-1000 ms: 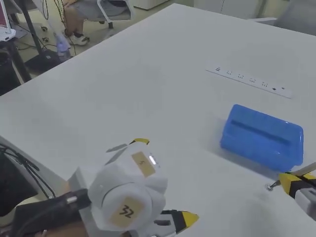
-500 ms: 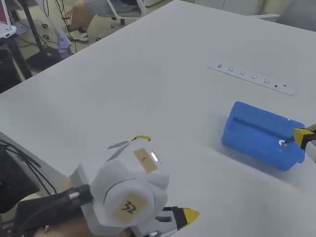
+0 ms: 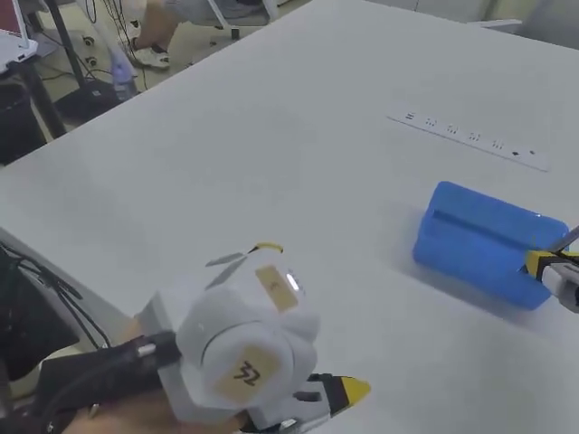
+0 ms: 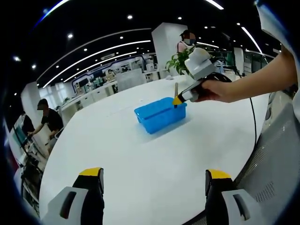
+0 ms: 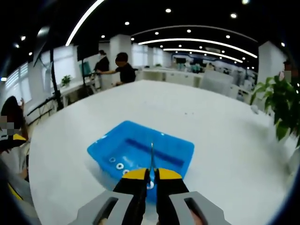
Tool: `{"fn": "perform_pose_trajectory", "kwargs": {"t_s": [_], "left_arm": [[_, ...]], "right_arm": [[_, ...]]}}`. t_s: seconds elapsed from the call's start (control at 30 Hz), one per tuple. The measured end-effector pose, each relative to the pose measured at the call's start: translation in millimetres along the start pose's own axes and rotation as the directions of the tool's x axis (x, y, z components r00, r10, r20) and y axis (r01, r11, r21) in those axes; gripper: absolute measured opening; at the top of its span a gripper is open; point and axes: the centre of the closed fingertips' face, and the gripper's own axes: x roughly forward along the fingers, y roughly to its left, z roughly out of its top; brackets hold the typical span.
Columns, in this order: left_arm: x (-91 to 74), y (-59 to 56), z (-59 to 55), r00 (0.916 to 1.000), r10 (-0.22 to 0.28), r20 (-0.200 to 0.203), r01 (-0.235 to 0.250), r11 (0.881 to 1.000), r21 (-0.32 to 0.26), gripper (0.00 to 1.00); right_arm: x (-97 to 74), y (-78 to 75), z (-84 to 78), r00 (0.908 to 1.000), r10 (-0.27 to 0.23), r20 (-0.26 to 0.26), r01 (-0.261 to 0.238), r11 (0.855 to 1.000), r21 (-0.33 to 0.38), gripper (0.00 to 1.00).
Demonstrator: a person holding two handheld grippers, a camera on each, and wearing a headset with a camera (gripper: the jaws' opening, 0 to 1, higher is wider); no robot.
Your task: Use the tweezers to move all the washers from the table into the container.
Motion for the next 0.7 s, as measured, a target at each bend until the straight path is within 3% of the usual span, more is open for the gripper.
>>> {"fn": "perform_pose_trajectory", "kwargs": {"t_s": [0.27,0.4,0.5,0.57,0.7], "left_arm": [[0.3,-0.8,-1.0,1.0000,-0.003,-0.008,0.003,1.000,0.003,0.91],[0.7,-0.9,-1.6,0.9999,-0.004,-0.011,0.004,1.000,0.003,0.92],[1.0,-1.5,-2.2,0.9999,-0.008,-0.015,0.008,1.000,0.000,0.92],[0.8,-1.9,-1.7,0.9999,-0.009,-0.012,0.009,1.000,0.001,0.92],[1.0,-1.8,-1.9,0.9999,-0.009,-0.012,0.009,1.000,0.000,0.92]], "right_arm": [[0.8,-0.8,-5.1,0.9998,0.005,-0.018,-0.005,1.000,0.010,0.03],[-14.8,-0.2,12.7,0.9993,0.016,0.035,-0.016,1.000,0.012,0.03],[-33.0,8.8,28.8,0.9960,0.049,0.075,-0.045,0.998,-0.055,0.03],[-49.5,18.2,35.9,0.9914,0.107,0.075,-0.098,0.988,-0.118,0.02],[-71.4,38.5,24.6,0.9861,0.166,-0.006,-0.161,0.944,-0.287,0.02]]}}
